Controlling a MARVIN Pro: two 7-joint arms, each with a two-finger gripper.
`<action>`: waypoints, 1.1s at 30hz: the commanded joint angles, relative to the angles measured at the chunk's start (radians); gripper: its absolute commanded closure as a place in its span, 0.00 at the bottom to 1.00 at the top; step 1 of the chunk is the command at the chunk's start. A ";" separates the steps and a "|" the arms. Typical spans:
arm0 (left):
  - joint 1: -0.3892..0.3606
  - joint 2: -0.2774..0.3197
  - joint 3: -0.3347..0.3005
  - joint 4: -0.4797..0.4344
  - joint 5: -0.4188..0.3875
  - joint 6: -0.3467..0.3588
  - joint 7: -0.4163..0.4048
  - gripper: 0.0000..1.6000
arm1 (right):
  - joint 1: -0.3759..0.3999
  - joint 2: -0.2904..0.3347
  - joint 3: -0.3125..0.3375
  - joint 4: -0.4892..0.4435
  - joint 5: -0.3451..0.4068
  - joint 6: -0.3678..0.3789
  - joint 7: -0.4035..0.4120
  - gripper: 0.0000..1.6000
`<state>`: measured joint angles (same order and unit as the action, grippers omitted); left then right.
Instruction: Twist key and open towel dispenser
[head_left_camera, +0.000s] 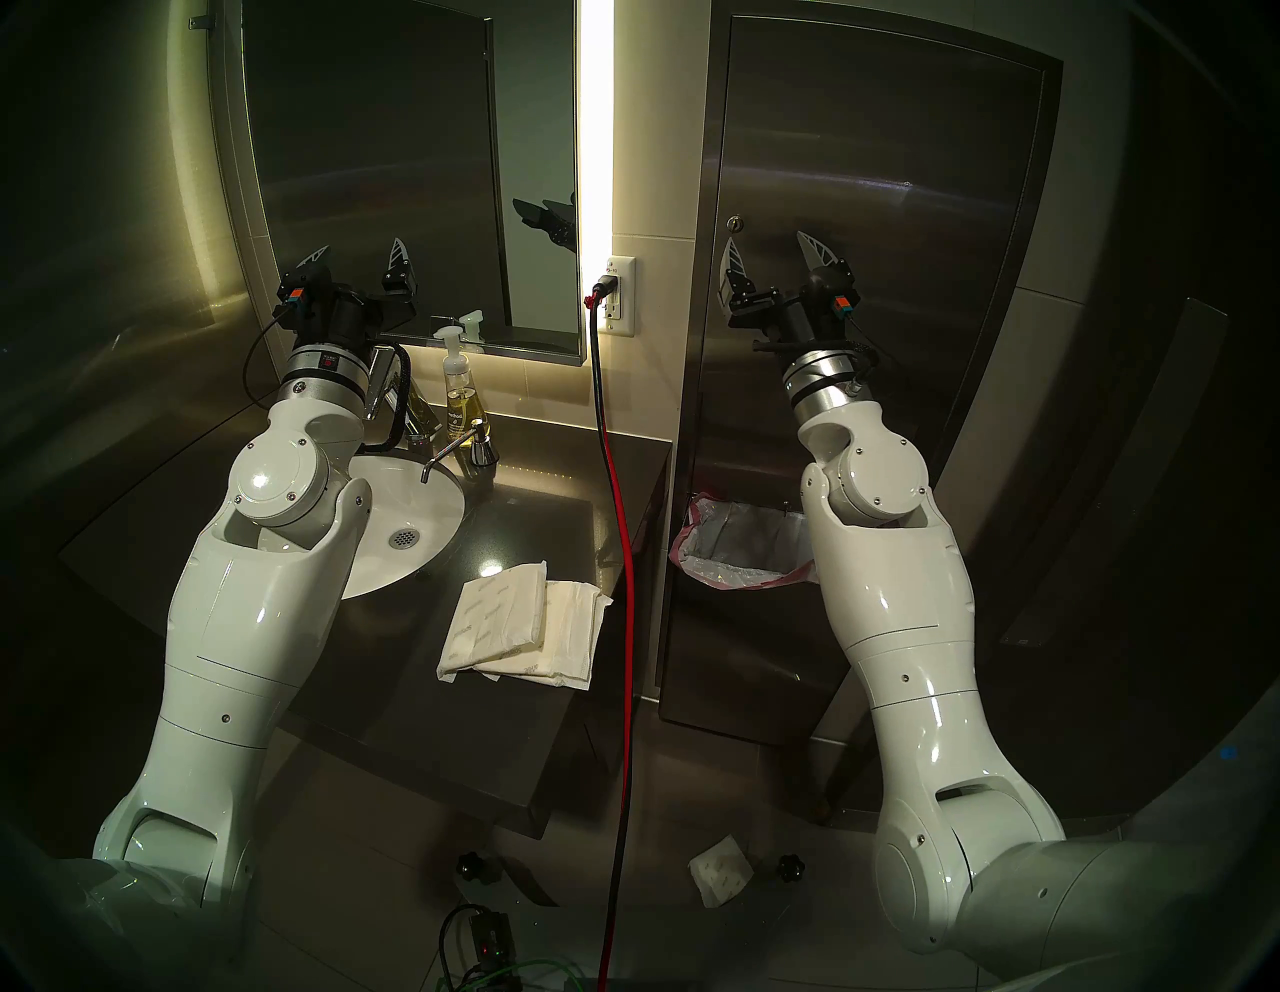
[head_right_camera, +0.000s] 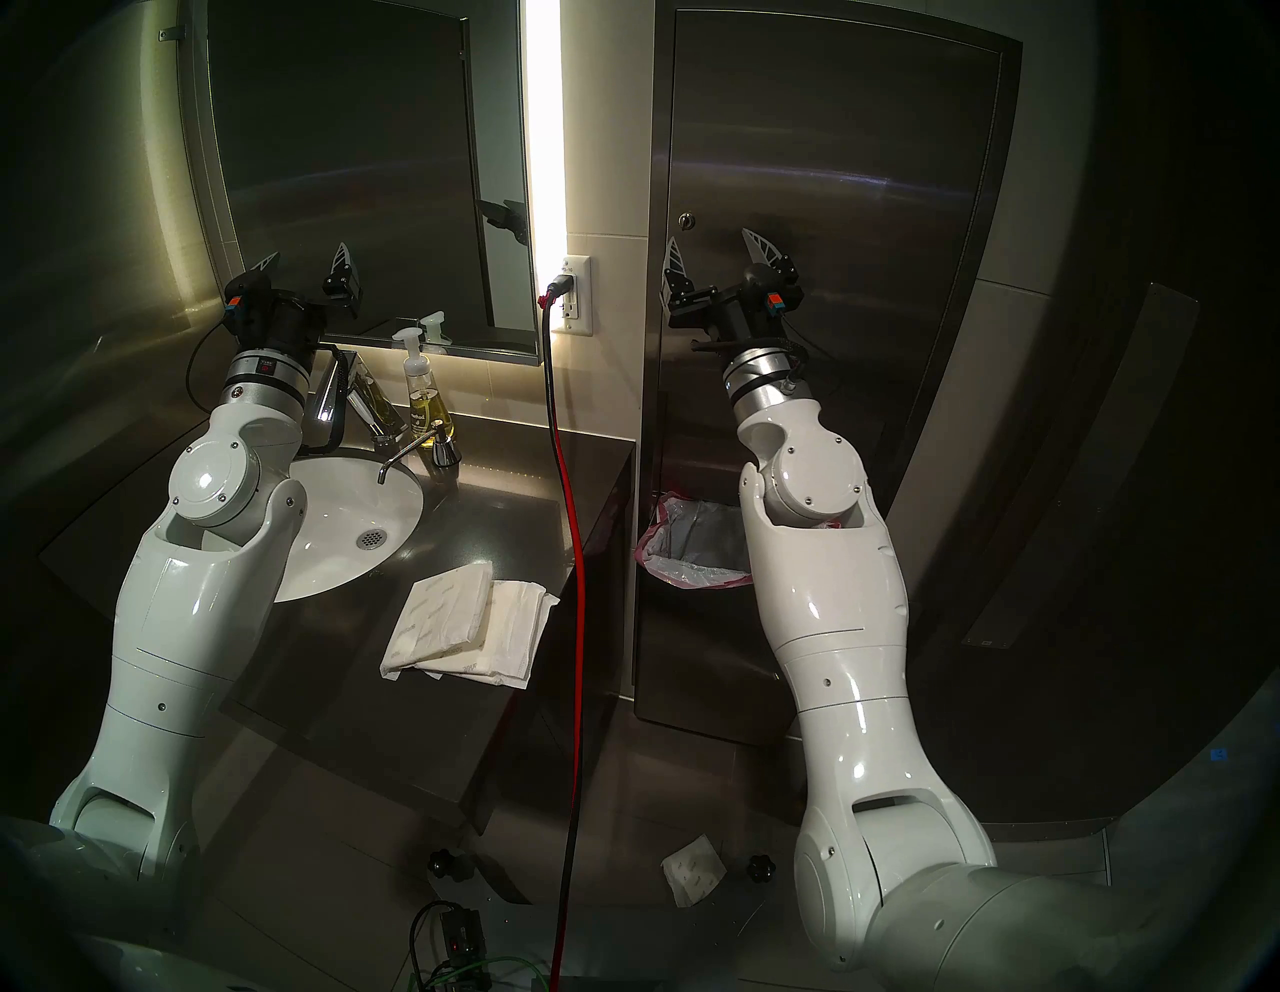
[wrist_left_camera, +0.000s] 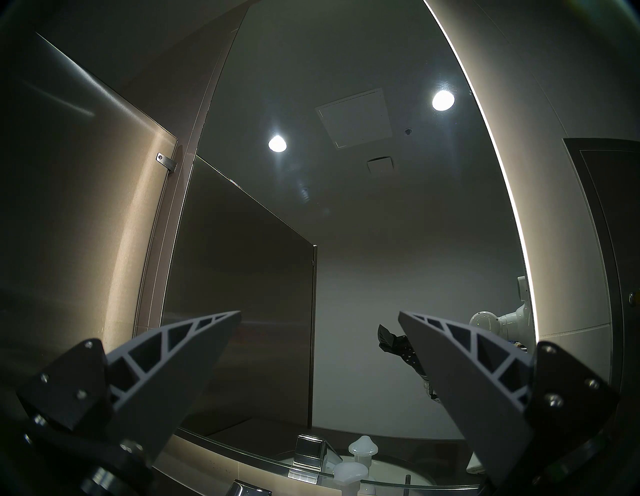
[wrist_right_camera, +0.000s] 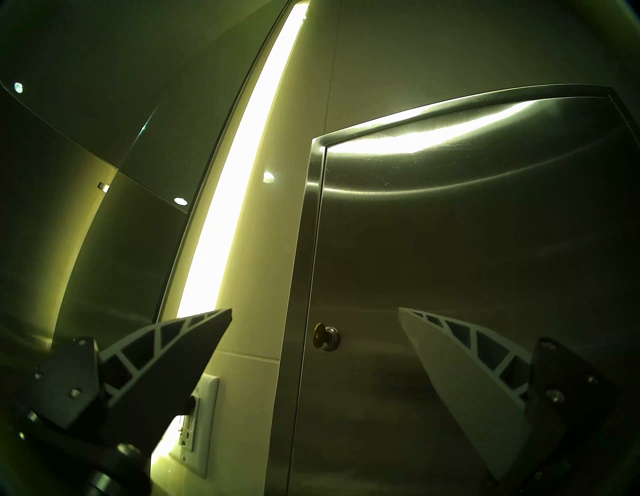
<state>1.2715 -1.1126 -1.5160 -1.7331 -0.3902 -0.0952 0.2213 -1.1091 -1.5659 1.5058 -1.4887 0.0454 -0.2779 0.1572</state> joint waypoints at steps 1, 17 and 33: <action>-0.014 -0.002 0.001 -0.007 -0.002 -0.002 -0.002 0.00 | 0.046 -0.062 -0.016 0.002 -0.034 -0.013 -0.076 0.00; -0.014 -0.002 0.002 -0.007 -0.002 -0.002 -0.002 0.00 | 0.124 -0.119 -0.062 0.133 -0.120 -0.071 -0.211 0.00; -0.014 -0.001 0.002 -0.007 -0.002 -0.002 -0.002 0.00 | 0.231 -0.128 -0.071 0.289 -0.157 -0.141 -0.254 0.00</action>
<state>1.2718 -1.1118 -1.5157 -1.7330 -0.3906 -0.0953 0.2219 -0.9619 -1.6894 1.4324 -1.2370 -0.0958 -0.3808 -0.0813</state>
